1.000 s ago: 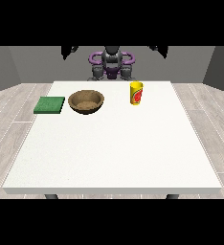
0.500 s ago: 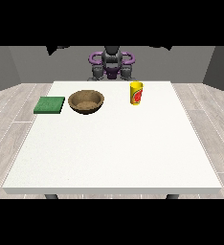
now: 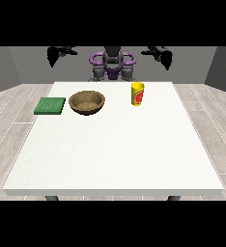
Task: Pick the cup and pour the ball into the bowl, then pick the bowl and place it on the pad
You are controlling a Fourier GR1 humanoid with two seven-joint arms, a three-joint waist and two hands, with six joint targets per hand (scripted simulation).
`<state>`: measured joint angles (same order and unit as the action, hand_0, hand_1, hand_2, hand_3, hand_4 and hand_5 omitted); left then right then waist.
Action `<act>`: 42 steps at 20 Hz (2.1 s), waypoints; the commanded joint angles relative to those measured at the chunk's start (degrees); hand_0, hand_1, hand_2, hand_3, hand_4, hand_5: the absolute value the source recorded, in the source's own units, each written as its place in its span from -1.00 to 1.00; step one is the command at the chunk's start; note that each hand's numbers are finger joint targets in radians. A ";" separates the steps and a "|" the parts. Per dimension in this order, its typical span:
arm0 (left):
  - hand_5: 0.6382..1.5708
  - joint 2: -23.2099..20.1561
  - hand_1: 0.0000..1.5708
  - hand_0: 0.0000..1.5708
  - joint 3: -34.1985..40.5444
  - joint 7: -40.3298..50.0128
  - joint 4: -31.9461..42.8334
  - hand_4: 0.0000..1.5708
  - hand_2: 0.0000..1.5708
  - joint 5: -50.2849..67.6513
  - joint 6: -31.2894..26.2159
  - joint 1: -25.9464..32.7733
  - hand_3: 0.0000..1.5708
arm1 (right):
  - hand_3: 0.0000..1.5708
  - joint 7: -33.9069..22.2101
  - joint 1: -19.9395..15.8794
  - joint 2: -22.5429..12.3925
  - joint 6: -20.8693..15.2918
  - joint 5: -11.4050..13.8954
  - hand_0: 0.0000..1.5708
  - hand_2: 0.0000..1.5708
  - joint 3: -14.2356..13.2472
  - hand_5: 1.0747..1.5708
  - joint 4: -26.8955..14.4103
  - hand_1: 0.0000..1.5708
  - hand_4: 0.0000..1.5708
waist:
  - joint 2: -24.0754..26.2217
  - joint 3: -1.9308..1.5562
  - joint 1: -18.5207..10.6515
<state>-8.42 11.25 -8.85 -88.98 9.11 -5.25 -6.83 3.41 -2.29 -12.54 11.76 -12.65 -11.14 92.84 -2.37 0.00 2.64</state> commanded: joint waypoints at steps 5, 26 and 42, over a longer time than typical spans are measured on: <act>0.89 5.54 -1.00 -1.00 -2.91 -17.30 13.05 -1.00 -1.00 -7.00 3.45 -1.61 -1.00 | -1.00 8.50 -2.27 -0.61 2.72 1.31 -1.00 -1.00 -1.69 1.00 -5.64 -1.00 -1.00 | -5.63 0.00 1.46; 0.90 3.84 -1.00 -1.00 3.95 -43.04 53.04 -1.00 -1.00 -7.47 10.04 -21.16 -1.00 | -1.00 14.26 -8.44 -2.82 6.94 0.18 -1.00 -1.00 -4.47 1.00 -13.34 -1.00 -1.00 | -13.35 0.03 4.92; 0.33 7.07 0.68 0.68 -3.43 -40.83 53.34 0.90 1.00 -20.04 28.43 -16.28 1.00 | -1.00 9.10 -6.41 -7.13 10.08 -1.33 -1.00 -1.00 -6.40 1.00 -14.71 -1.00 -1.00 | -5.18 -0.02 6.04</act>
<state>-3.49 11.52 -54.51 -37.54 -7.52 20.91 -23.76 13.77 -9.68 -18.13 20.48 -13.56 -16.58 80.70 -11.87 -0.74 9.60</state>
